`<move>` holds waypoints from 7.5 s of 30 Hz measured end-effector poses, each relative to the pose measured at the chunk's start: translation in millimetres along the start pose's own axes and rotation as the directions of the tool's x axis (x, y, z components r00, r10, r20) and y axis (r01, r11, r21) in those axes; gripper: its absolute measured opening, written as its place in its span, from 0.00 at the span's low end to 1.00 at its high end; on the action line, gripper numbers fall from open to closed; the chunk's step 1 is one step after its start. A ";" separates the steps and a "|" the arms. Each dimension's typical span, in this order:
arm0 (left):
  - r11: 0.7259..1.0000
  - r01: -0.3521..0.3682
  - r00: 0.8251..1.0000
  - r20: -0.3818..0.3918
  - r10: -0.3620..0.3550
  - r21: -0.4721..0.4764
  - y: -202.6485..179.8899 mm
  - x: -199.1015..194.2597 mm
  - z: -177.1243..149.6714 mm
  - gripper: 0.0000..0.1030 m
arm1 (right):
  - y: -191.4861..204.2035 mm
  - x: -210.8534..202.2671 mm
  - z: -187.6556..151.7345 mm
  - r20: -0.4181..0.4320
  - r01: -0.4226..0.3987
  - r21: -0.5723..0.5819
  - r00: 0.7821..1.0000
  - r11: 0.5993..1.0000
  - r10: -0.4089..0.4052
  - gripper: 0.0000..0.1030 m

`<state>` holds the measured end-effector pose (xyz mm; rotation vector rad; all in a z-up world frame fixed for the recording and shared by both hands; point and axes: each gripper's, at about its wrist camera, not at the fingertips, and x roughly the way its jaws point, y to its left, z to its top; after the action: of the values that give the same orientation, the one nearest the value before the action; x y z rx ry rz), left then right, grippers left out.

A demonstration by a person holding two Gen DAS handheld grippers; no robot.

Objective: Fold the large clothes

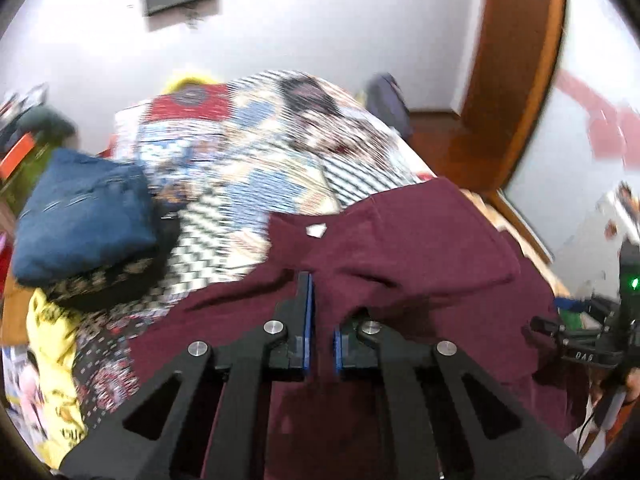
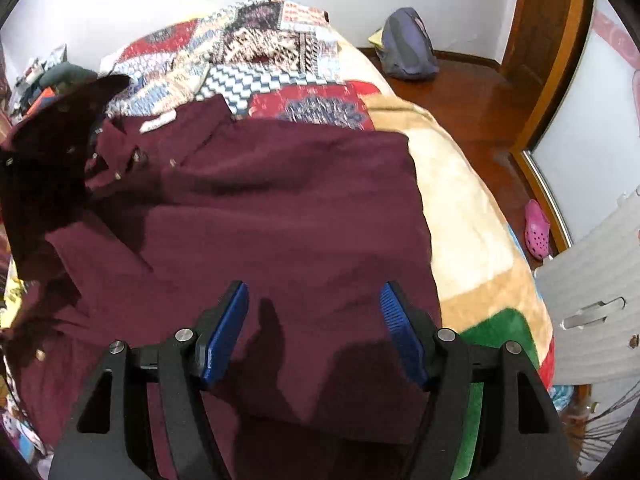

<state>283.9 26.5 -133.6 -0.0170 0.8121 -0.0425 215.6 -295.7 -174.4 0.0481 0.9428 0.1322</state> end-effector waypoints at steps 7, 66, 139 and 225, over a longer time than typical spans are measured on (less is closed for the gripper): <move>0.984 -0.096 0.993 0.046 0.104 -0.150 64.1 -28.2 -34.4 0.07 | 10.9 29.6 -10.7 -0.051 0.040 -0.001 0.998 0.999 -0.040 0.63; 0.907 -0.034 0.992 0.098 0.083 -0.421 144.7 -80.8 -89.0 0.04 | 47.6 -14.8 9.9 0.061 -0.030 0.069 0.998 0.997 0.026 0.64; 0.976 -0.024 0.991 -0.131 -0.005 -0.215 142.0 45.1 15.1 0.13 | -40.3 21.8 99.7 0.185 0.116 -0.033 0.977 0.993 -0.108 0.06; 0.919 0.114 0.942 -0.253 -0.221 -0.378 99.6 -7.0 -147.8 0.23 | -14.4 6.2 -50.5 -0.012 -0.156 0.221 0.987 0.963 0.163 0.19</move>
<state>175.0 126.5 -233.3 -0.4379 1.1045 -0.0611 179.6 -310.0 -210.5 0.3279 0.9802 0.1780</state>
